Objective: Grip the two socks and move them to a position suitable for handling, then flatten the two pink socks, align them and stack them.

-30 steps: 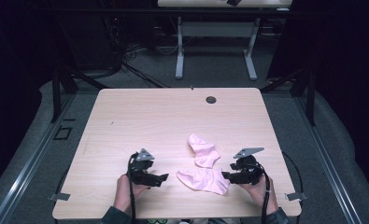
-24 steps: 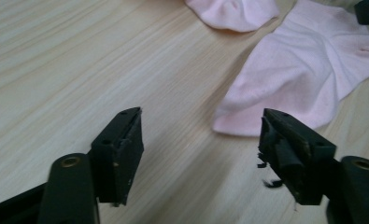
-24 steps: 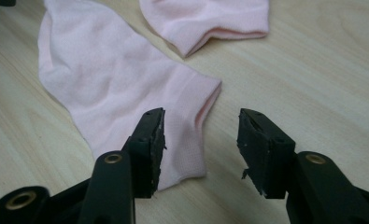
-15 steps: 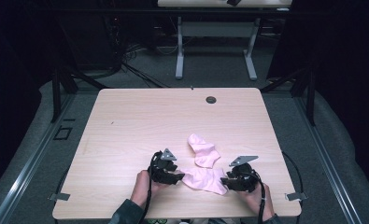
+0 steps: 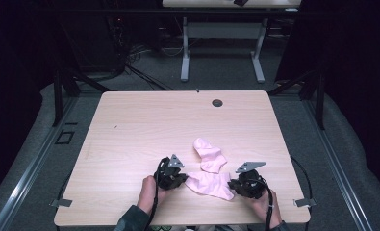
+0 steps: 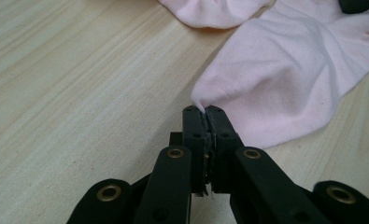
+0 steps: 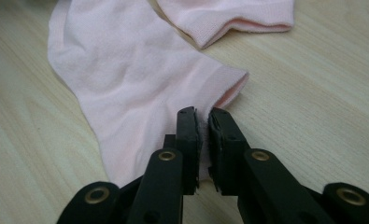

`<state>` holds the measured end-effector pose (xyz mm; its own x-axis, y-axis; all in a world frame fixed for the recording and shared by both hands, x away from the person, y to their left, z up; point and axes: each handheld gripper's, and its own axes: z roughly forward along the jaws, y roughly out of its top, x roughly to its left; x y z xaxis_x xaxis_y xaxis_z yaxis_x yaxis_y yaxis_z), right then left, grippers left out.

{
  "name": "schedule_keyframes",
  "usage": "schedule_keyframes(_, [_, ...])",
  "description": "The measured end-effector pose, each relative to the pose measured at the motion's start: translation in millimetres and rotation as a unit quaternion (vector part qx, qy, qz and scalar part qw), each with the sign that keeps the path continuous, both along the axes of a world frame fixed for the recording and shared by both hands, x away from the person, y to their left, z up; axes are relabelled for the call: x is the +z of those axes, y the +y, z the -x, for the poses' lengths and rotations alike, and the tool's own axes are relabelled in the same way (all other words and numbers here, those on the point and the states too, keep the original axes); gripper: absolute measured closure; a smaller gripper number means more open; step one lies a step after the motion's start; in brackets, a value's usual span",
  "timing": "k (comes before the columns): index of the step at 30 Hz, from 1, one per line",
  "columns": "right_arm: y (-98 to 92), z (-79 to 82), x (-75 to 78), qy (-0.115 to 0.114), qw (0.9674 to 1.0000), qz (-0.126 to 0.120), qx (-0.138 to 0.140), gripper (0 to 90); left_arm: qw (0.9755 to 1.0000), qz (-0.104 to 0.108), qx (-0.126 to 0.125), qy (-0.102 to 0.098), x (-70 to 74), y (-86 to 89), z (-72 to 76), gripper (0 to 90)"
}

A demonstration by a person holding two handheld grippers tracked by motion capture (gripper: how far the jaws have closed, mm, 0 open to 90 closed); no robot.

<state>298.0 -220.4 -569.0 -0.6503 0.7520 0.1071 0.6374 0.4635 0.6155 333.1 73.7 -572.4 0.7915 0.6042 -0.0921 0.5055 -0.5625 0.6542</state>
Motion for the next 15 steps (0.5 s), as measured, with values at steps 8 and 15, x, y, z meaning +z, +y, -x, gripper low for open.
schedule_keyframes(8, [-3.3,6.9,9.7,0.005,0.9994,-0.033,0.007,83.9,0.9991,0.029,0.012,0.027,11.5,16.1,8.4,88.8])
schedule_keyframes(15, [3.9,19.1,26.5,0.012,0.9981,-0.054,0.028,83.8,0.9944,0.055,0.037,0.083,22.1,40.9,26.8,88.8])
